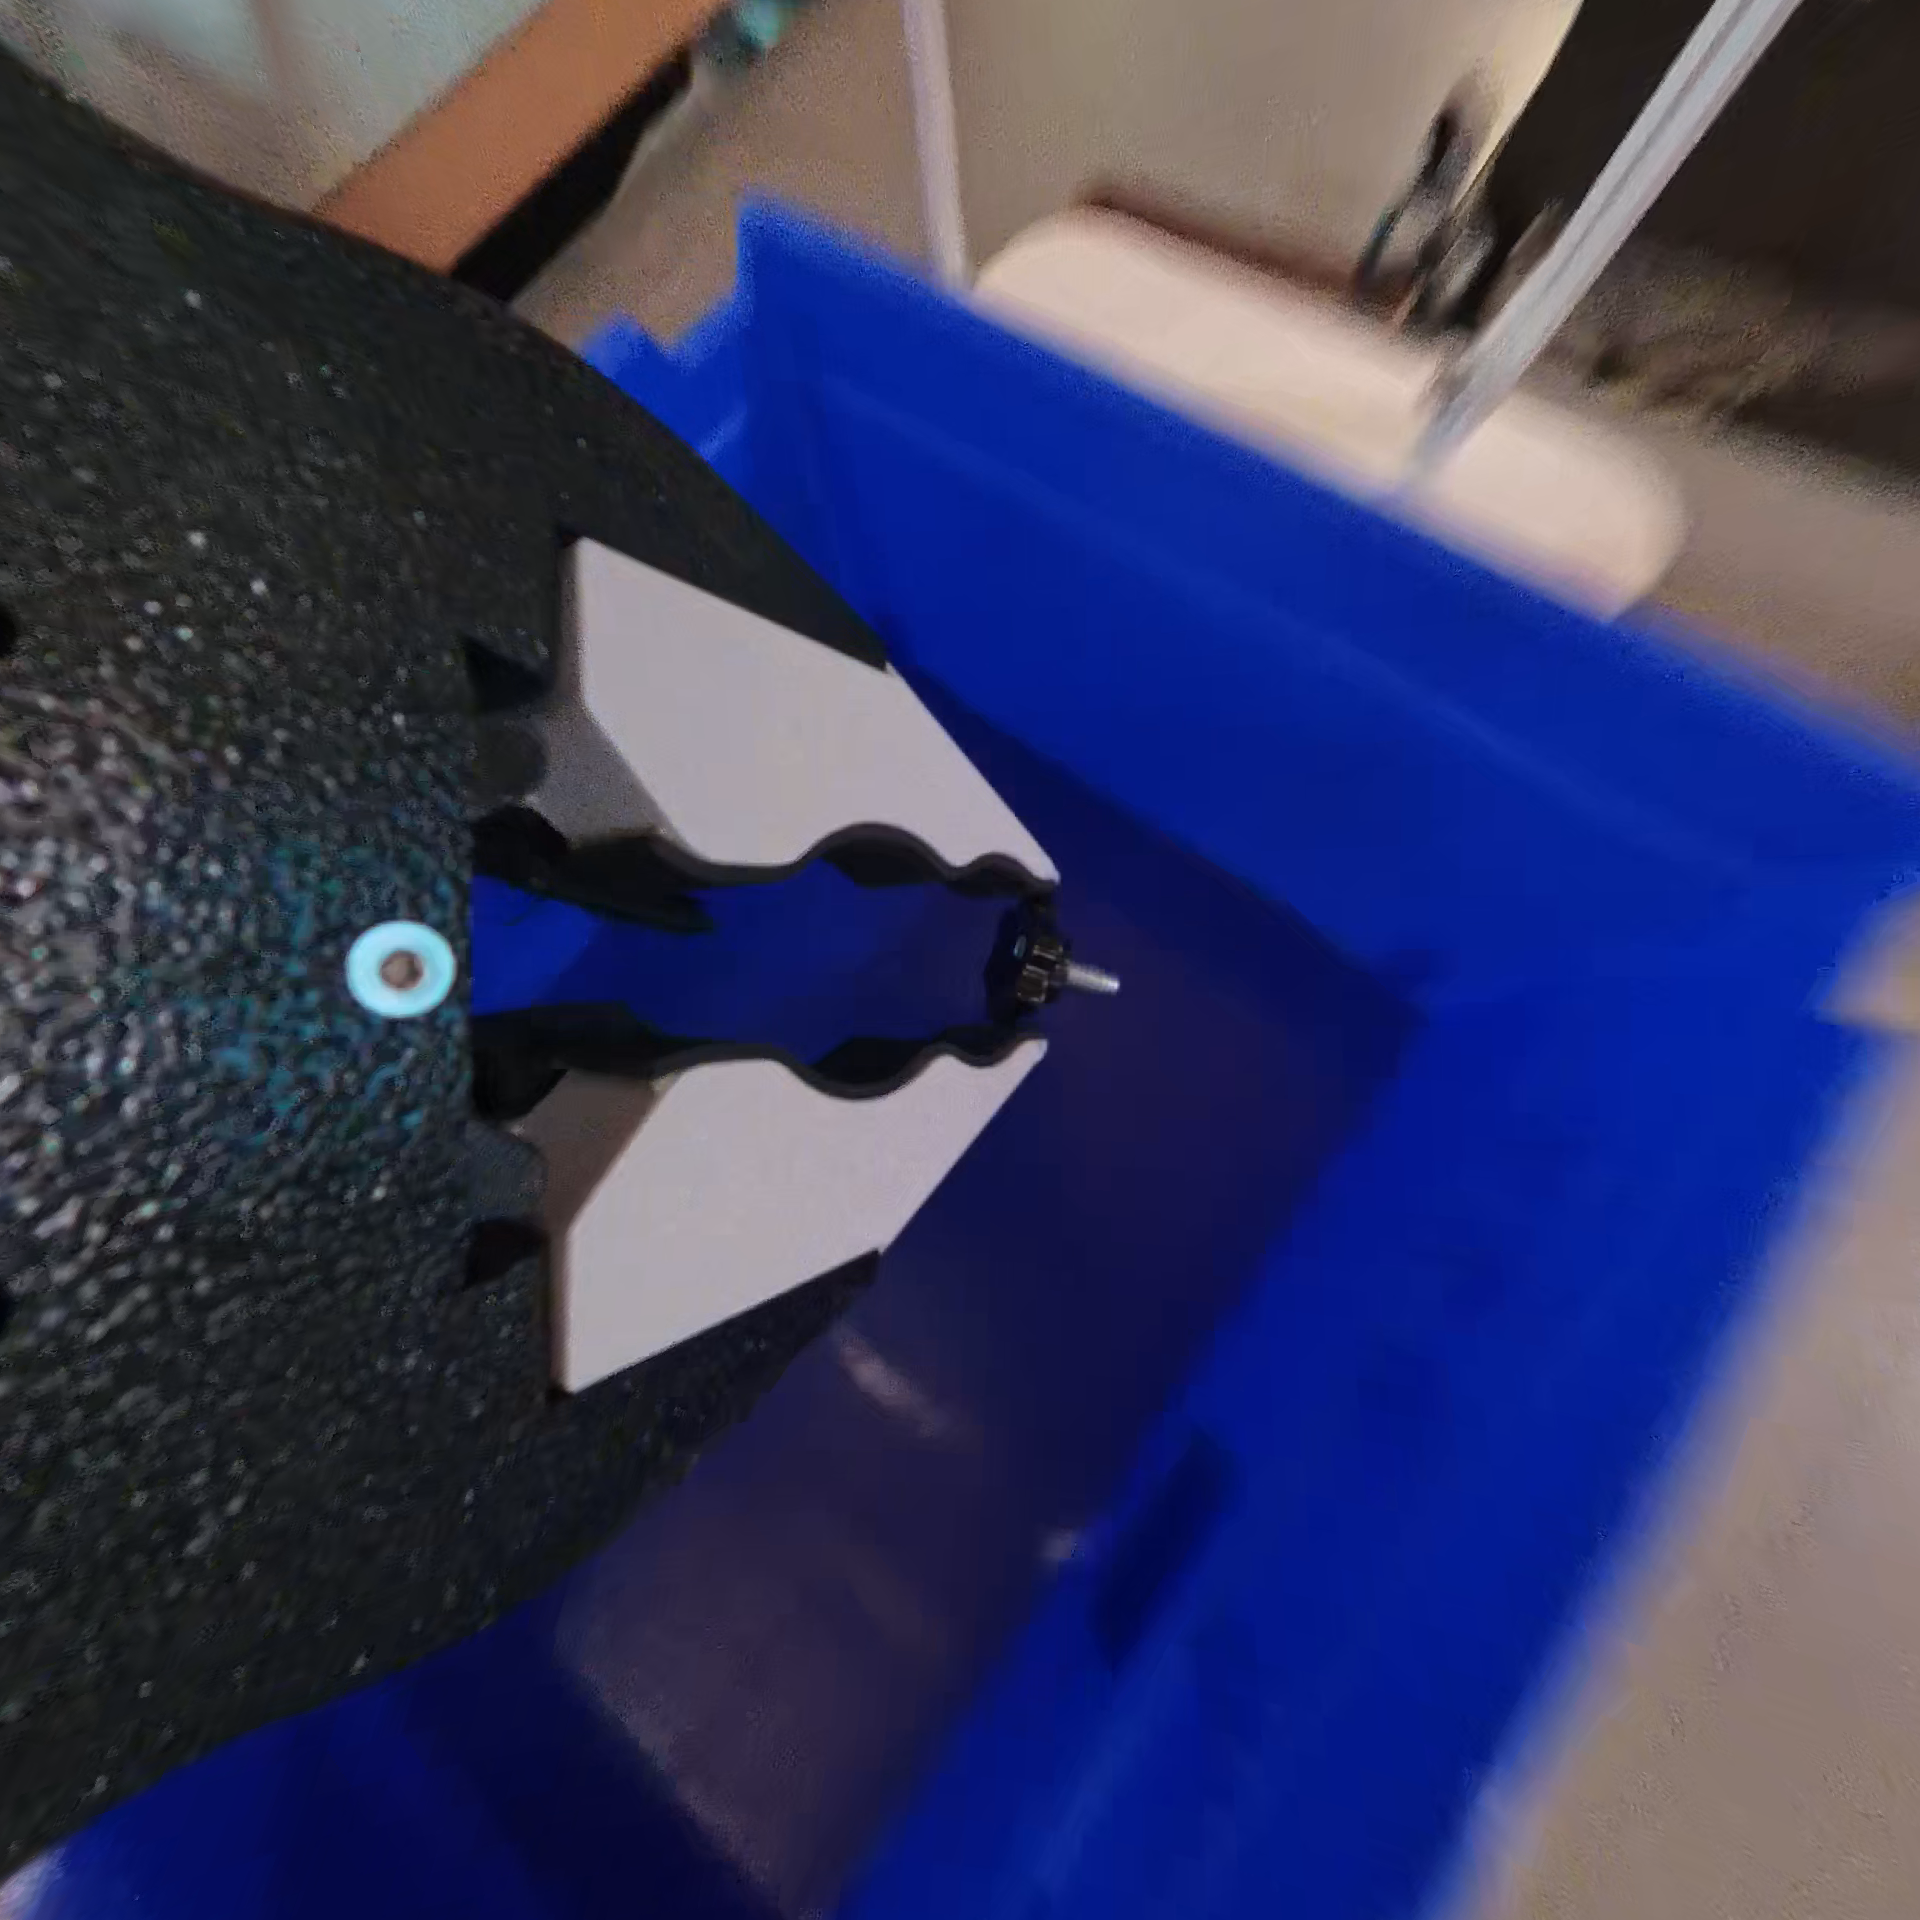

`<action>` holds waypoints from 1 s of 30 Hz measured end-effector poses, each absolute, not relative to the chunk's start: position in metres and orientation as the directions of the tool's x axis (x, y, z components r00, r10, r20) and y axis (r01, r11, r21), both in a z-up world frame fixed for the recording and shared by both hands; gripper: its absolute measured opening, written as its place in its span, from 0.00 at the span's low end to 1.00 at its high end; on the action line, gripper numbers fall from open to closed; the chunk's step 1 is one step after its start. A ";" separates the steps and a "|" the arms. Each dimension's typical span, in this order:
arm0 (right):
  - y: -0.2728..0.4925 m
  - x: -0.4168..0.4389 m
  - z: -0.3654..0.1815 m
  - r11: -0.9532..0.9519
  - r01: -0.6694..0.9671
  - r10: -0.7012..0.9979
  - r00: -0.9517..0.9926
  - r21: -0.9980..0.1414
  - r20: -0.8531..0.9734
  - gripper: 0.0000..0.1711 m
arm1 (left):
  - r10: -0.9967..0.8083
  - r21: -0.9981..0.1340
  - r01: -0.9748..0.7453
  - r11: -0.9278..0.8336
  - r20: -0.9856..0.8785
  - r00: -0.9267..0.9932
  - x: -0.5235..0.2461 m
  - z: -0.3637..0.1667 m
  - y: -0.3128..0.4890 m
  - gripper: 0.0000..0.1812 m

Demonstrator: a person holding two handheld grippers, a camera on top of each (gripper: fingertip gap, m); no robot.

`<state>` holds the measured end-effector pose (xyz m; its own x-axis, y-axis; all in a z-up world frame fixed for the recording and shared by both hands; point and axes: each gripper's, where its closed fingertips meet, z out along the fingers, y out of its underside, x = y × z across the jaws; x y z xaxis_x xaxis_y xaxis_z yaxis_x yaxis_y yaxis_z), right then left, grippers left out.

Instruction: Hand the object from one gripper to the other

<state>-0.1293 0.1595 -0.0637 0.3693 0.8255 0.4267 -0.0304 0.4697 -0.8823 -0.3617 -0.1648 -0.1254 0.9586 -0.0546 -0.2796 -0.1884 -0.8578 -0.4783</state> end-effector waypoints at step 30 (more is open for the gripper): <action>0.079 -0.091 -0.070 -0.209 -0.008 0.893 -0.410 -0.978 -0.187 0.15 | 0.026 -0.799 -0.594 0.089 -0.595 0.804 -0.109 -0.071 0.074 0.12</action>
<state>-0.0906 0.0789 -0.0702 -0.4098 0.8927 -0.1874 -0.0083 -0.2091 -0.9779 -0.1092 0.0738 -0.0714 0.8036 0.0257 -0.5947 -0.5943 0.0888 -0.7993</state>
